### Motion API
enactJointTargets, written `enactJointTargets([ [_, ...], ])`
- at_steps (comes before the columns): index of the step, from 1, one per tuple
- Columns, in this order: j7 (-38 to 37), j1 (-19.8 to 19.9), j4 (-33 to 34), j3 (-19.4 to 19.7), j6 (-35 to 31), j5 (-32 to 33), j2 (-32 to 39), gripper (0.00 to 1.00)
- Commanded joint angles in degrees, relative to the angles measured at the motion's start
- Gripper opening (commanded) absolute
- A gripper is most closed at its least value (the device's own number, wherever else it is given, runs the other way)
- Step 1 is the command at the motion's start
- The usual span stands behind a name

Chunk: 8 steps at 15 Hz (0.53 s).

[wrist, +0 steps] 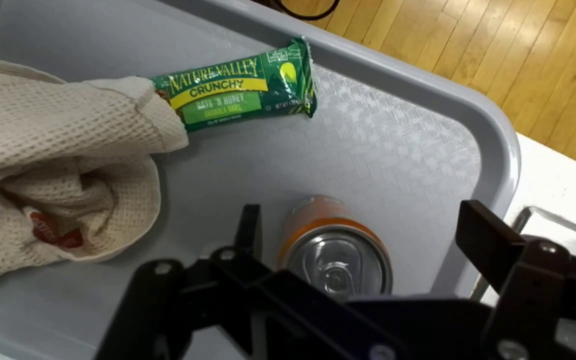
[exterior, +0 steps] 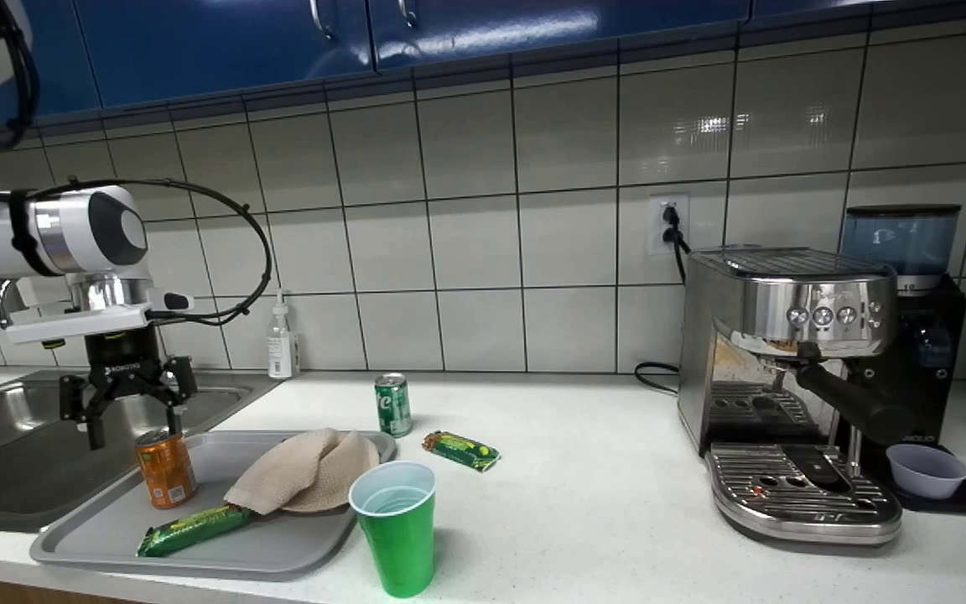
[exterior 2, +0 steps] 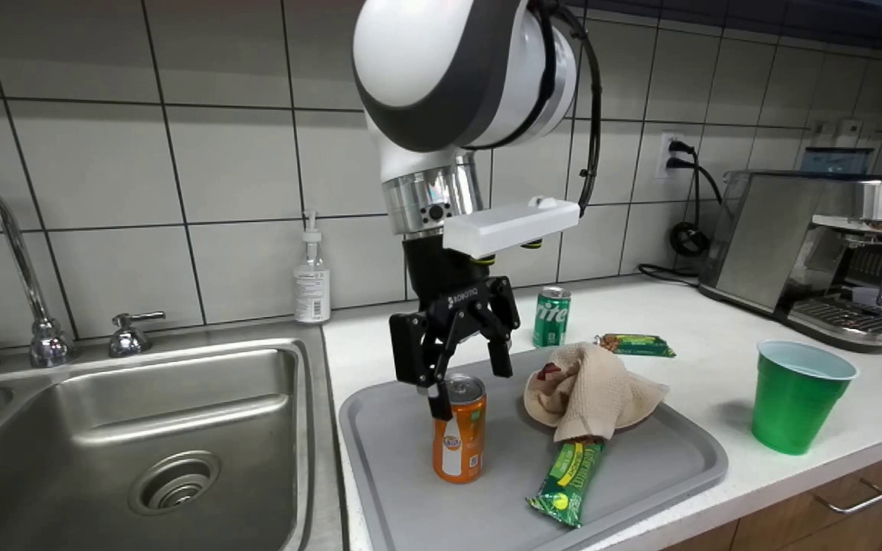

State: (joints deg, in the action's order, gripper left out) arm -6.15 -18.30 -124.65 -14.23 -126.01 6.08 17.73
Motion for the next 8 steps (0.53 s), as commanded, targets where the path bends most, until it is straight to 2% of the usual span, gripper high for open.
enactJointTargets([
  [1,-1.6,-0.5,1.2,0.5,-1.9,0.7,1.6,1.0],
  [8,-1.6,-0.7,2.3,1.4,-4.4,1.0,4.0,1.0],
])
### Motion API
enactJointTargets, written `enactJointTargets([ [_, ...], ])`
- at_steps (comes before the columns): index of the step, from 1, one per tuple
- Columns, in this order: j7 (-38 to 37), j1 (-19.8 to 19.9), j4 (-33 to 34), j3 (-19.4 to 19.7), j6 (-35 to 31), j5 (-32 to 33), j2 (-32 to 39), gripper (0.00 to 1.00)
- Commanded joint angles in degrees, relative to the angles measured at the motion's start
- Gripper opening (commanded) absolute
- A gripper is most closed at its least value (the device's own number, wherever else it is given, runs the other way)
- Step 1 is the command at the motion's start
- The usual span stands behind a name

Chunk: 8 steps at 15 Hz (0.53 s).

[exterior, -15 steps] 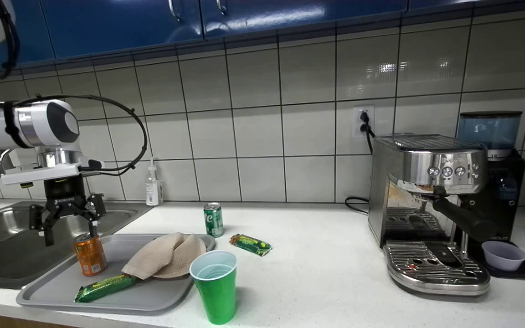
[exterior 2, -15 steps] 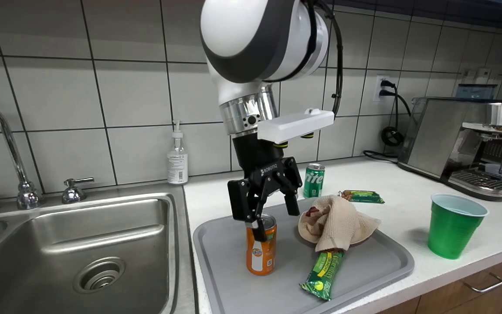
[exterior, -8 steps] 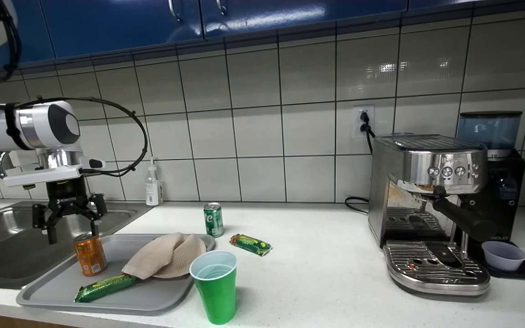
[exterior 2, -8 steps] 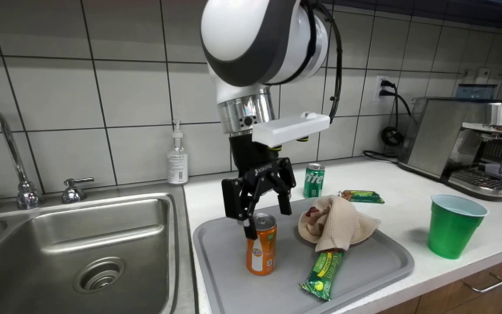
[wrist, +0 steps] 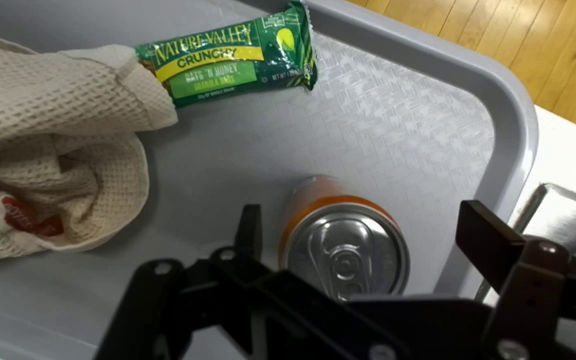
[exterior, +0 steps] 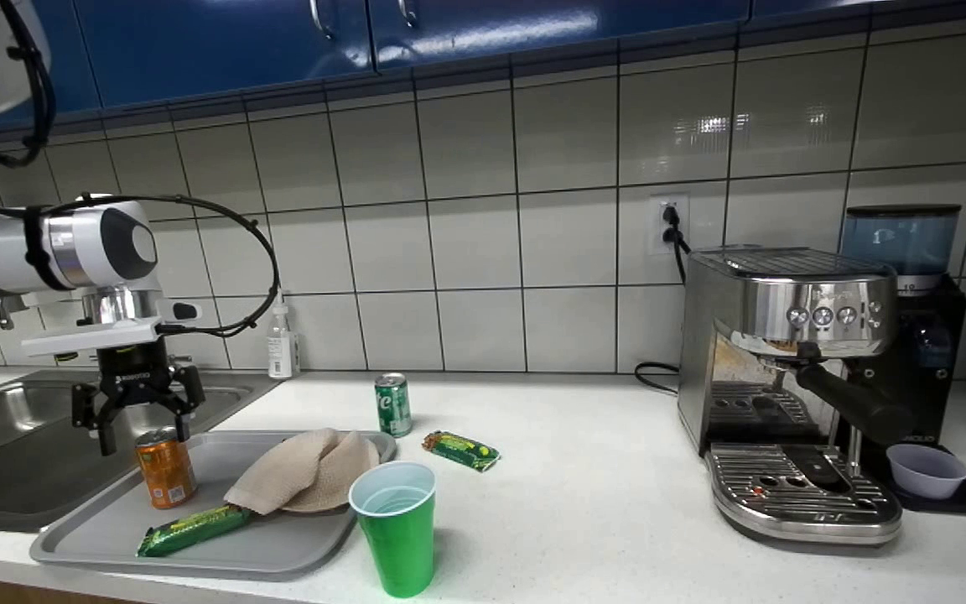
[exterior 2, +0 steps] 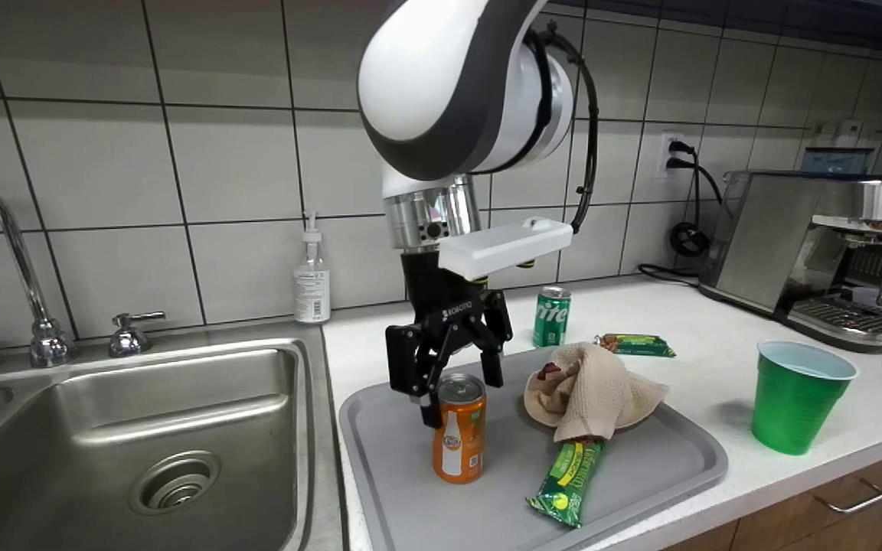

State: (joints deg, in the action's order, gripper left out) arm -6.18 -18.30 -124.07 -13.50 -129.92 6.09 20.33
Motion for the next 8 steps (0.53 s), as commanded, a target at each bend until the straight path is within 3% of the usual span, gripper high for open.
enactJointTargets([
  [1,-1.5,-0.7,2.0,0.7,-0.7,1.0,1.8,1.0],
  [8,-1.4,-0.9,3.0,0.8,-0.7,0.9,3.0,1.0],
])
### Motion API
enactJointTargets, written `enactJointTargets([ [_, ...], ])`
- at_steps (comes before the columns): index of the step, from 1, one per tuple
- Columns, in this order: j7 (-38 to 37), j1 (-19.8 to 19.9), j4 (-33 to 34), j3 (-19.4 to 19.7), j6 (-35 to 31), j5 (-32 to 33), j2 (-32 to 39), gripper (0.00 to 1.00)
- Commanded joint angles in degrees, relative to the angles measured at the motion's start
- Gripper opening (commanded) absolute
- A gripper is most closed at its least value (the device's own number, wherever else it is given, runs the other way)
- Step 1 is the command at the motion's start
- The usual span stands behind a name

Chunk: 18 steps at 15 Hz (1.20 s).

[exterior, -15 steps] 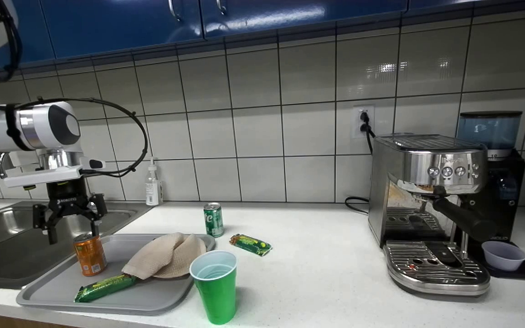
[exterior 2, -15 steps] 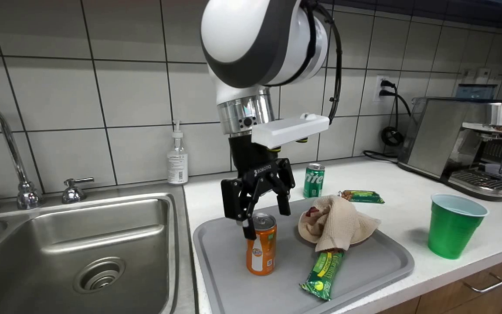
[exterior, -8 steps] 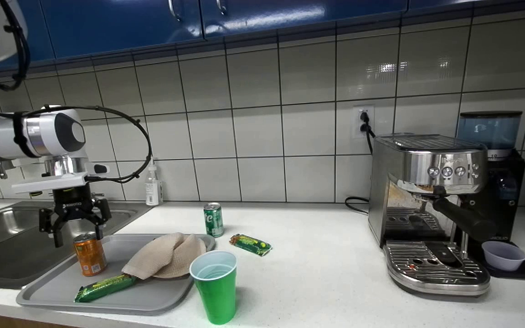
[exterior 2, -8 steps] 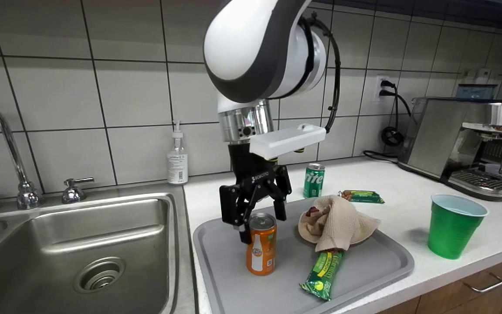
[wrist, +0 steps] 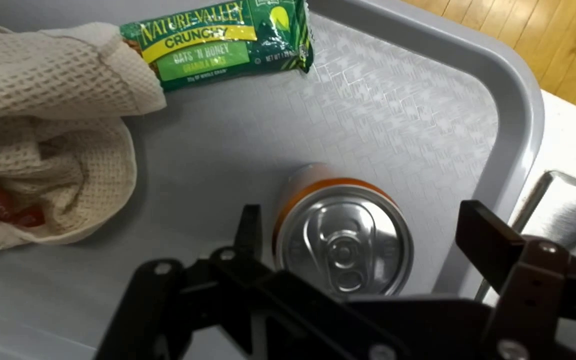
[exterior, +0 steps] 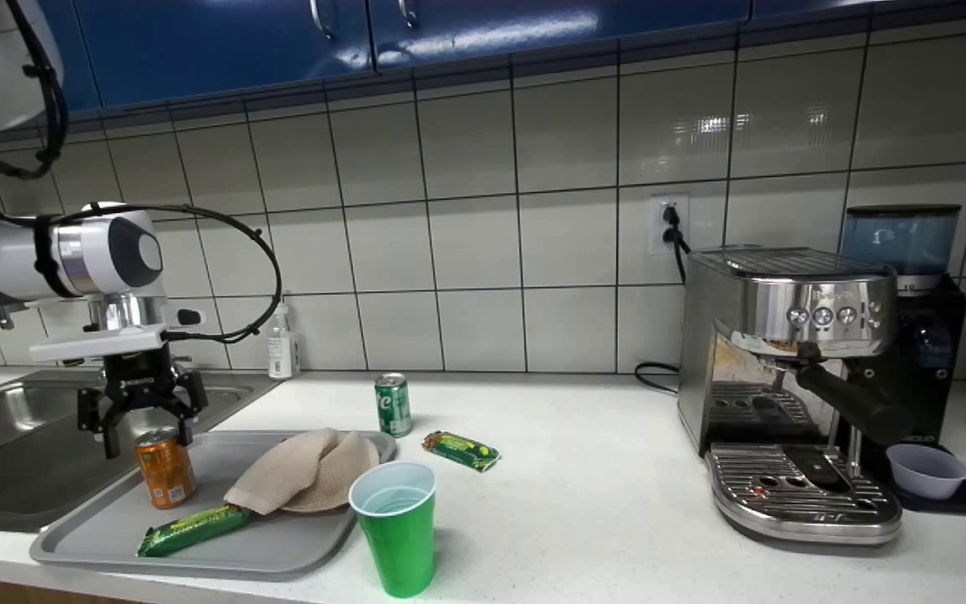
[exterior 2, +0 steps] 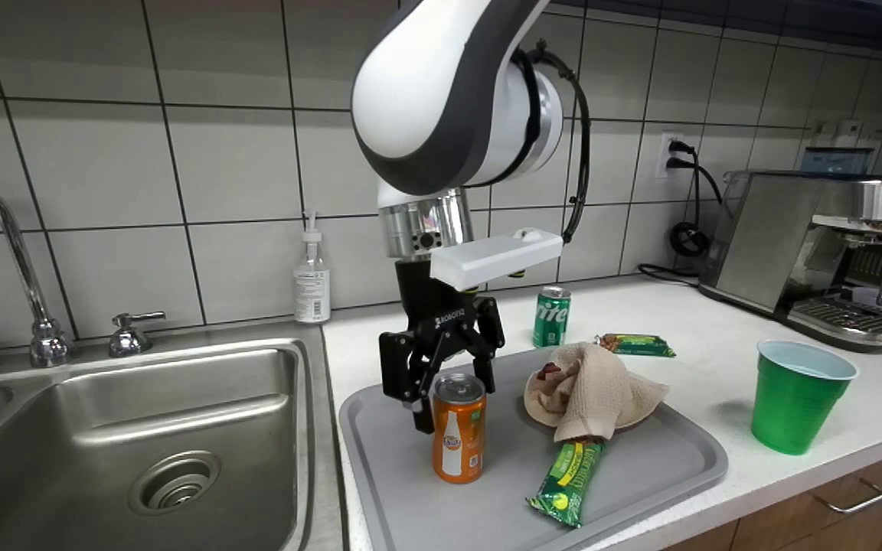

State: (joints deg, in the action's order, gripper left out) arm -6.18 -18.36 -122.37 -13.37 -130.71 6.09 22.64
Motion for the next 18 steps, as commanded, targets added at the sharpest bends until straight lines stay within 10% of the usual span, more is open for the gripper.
enactJointTargets([
  [1,-1.5,-0.8,1.3,0.8,0.1,0.9,0.8,1.0],
  [9,-1.3,-0.8,1.5,1.1,-0.1,0.9,0.7,0.38],
  [18,-1.1,-0.6,1.2,0.9,-0.1,0.4,-0.2,0.38],
])
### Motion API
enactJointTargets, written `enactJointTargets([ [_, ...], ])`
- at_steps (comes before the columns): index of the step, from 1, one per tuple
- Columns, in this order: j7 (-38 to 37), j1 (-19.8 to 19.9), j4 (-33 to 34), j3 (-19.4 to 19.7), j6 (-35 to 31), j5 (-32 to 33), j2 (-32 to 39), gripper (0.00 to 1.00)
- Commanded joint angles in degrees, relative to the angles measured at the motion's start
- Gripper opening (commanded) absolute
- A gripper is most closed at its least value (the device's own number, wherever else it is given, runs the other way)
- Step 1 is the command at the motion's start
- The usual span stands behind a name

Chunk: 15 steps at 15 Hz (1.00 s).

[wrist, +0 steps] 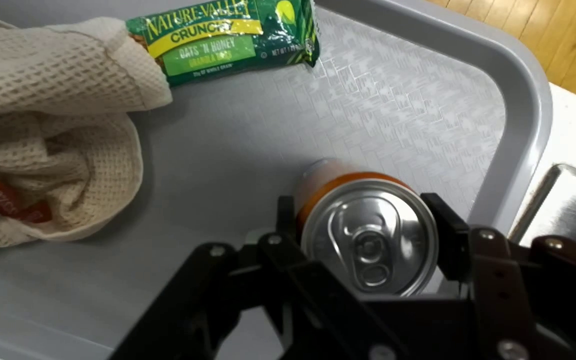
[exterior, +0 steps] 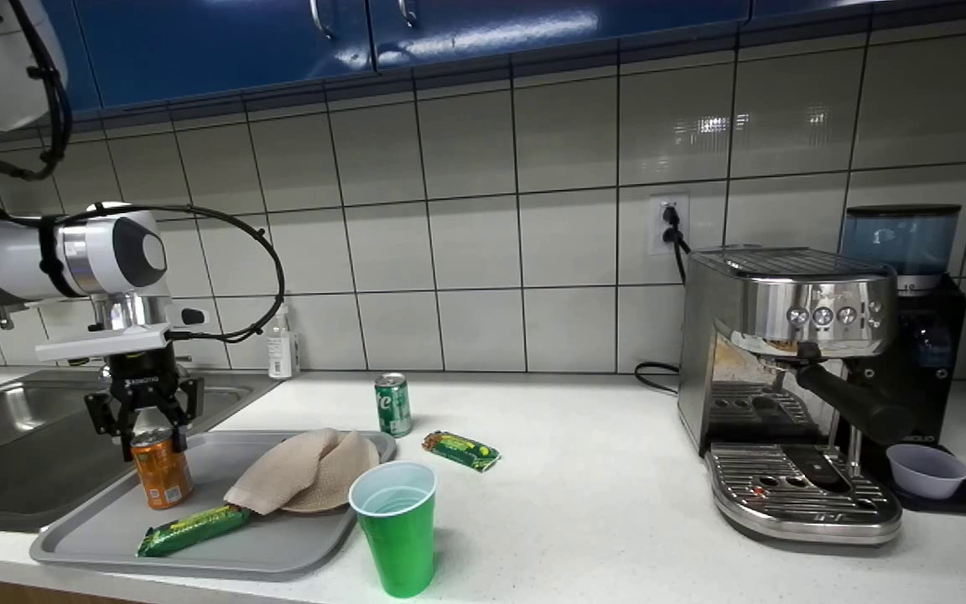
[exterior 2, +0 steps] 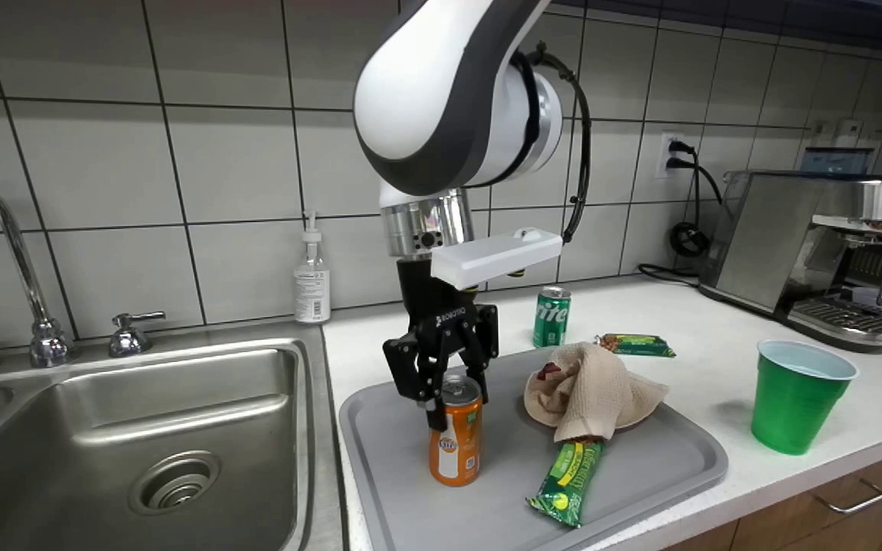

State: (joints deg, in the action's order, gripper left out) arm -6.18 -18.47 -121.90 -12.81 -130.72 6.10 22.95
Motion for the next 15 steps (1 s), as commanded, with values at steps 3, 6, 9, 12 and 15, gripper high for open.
enactJointTargets([
  [3,-1.0,-0.3,1.0,0.4,0.1,0.2,-1.0,0.38],
  [6,-1.0,-0.3,1.8,0.6,-0.1,0.4,-1.1,0.38],
  [9,-0.8,-0.1,2.8,0.7,0.1,0.2,-0.9,0.38],
  [12,-0.7,0.0,4.2,1.1,0.1,0.1,-0.6,0.38],
  [15,-1.0,0.2,5.9,1.5,0.2,-0.2,0.1,0.38],
])
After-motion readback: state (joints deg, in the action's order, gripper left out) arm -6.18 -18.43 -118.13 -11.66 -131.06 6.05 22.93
